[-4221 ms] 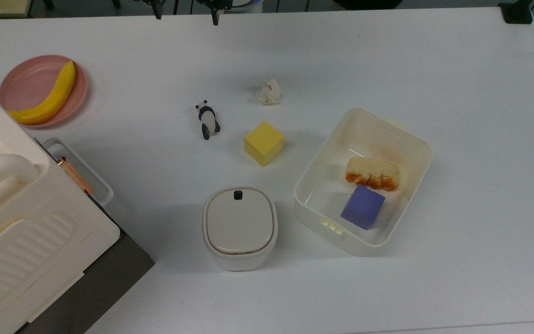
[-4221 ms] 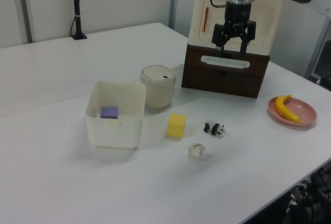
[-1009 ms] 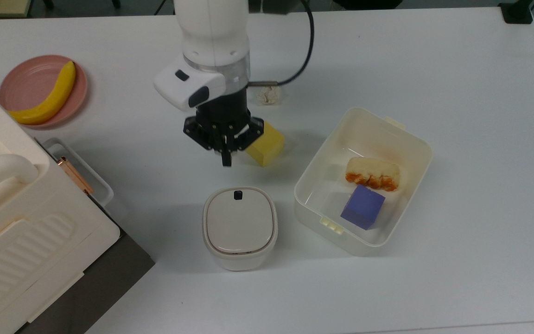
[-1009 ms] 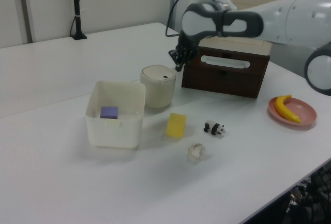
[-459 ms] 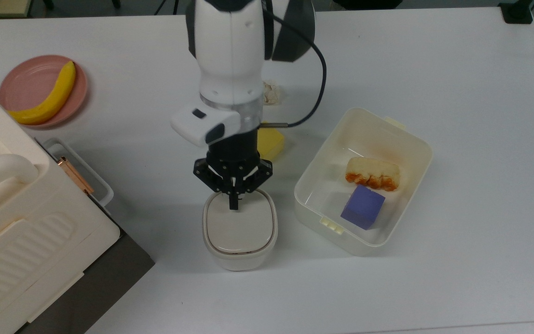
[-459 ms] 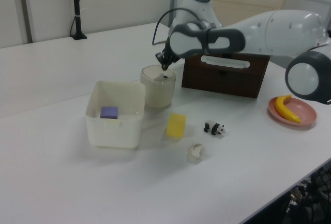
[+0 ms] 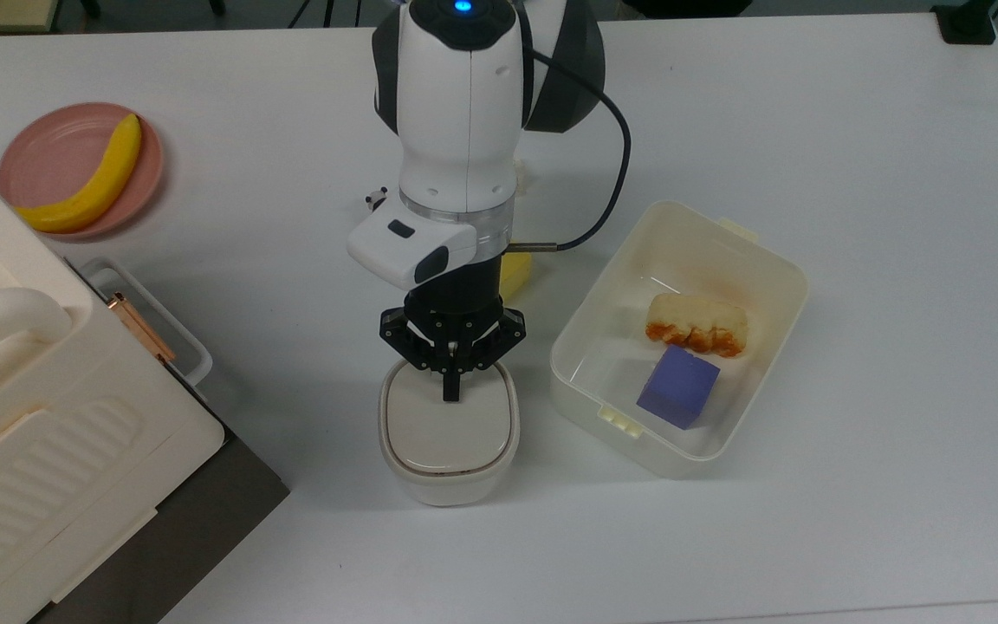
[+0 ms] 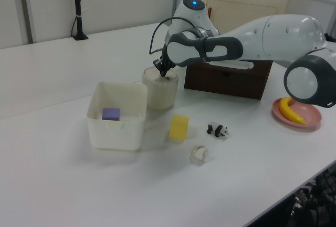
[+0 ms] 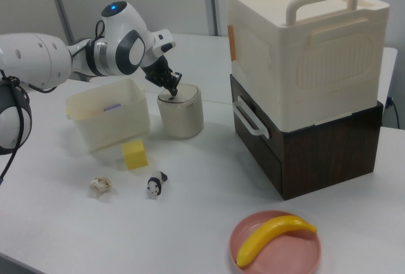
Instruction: Open the trash can
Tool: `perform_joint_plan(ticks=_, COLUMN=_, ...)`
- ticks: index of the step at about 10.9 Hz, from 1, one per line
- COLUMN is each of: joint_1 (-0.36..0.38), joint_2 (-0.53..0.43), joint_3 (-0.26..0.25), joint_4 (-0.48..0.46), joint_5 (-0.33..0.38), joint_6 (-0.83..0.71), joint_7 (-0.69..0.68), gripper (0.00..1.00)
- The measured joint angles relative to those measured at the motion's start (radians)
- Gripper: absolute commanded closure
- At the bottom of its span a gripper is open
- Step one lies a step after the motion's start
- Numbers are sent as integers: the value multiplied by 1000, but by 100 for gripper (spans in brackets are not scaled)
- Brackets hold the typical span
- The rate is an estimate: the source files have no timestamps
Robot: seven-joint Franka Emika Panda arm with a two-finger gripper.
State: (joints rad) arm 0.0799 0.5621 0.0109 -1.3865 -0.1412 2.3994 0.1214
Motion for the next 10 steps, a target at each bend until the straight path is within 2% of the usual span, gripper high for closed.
perform_joint_plan(ticks=1, joint_1=-1, joint_2=-15, joint_3=-1, joint_4=4, joint_5=0, joint_6=-17, joint_7=2, gripper=99)
perform_joint_plan(ticks=2, joint_1=-4, joint_2=-47, joint_3=-2, joint_4=12, joint_5=0, joint_6=-85, joint_7=2, gripper=93)
perform_joint_plan(ticks=4, joint_1=-17, joint_2=-141, joint_3=-3, joint_4=13, joint_5=1, joint_6=-266, joint_7=2, gripper=67)
perform_joint_plan(ticks=5, joint_1=-22, joint_2=-186, joint_3=-3, joint_4=2, joint_5=1, joint_6=-347, joint_7=-3, gripper=46)
perform_joint_plan(ticks=6, joint_1=-29, joint_2=-233, joint_3=-3, joint_4=-21, joint_5=9, joint_6=-421, joint_7=-21, gripper=3)
perform_joint_plan(ticks=9, joint_1=-60, joint_2=-376, joint_3=-3, joint_4=-75, joint_5=48, joint_6=-690, joint_7=-129, gripper=0)
perform_joint_plan(ticks=10, joint_1=-67, joint_2=-411, joint_3=-3, joint_4=-87, joint_5=51, joint_6=-730, joint_7=-157, gripper=0)
